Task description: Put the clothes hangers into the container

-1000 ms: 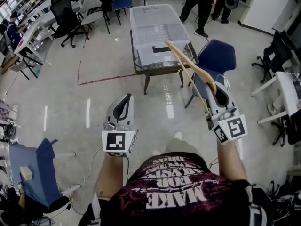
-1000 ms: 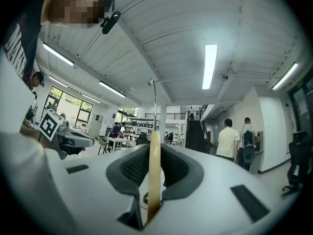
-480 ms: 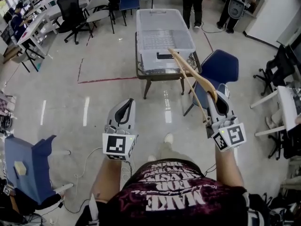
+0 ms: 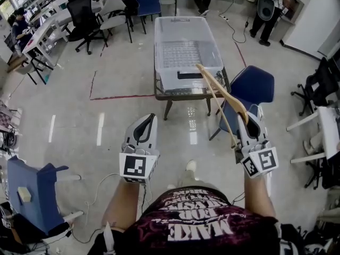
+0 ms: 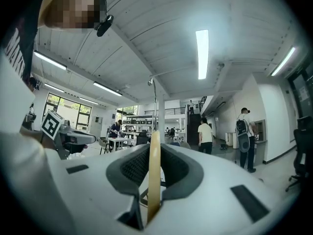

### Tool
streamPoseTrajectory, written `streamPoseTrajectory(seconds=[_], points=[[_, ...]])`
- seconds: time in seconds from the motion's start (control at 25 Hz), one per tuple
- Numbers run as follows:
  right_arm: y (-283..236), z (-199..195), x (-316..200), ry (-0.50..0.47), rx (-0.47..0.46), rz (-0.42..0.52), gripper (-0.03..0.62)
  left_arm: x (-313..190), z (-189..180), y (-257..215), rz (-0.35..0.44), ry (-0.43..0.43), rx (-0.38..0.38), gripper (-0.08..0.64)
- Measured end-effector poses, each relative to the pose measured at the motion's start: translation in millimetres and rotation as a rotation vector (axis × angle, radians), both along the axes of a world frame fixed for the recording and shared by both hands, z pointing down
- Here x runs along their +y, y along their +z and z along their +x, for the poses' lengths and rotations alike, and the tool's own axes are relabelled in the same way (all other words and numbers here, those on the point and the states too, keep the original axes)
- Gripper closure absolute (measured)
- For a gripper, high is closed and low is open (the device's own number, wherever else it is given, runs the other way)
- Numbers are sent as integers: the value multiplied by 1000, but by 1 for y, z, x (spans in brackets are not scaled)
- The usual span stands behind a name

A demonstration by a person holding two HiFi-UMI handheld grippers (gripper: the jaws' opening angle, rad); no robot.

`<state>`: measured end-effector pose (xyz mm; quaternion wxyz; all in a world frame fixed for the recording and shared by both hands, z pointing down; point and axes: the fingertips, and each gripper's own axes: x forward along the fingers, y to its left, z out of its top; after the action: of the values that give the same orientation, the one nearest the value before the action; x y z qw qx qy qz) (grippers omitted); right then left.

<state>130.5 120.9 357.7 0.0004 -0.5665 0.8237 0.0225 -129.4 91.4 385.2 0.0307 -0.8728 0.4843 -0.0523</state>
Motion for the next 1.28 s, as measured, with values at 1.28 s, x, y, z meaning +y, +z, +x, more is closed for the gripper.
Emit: streamPoseTrajectory(seconds=[1.28], points=[[7, 104, -133, -114, -104, 19, 531, -102, 102, 3, -61, -84, -77, 554]])
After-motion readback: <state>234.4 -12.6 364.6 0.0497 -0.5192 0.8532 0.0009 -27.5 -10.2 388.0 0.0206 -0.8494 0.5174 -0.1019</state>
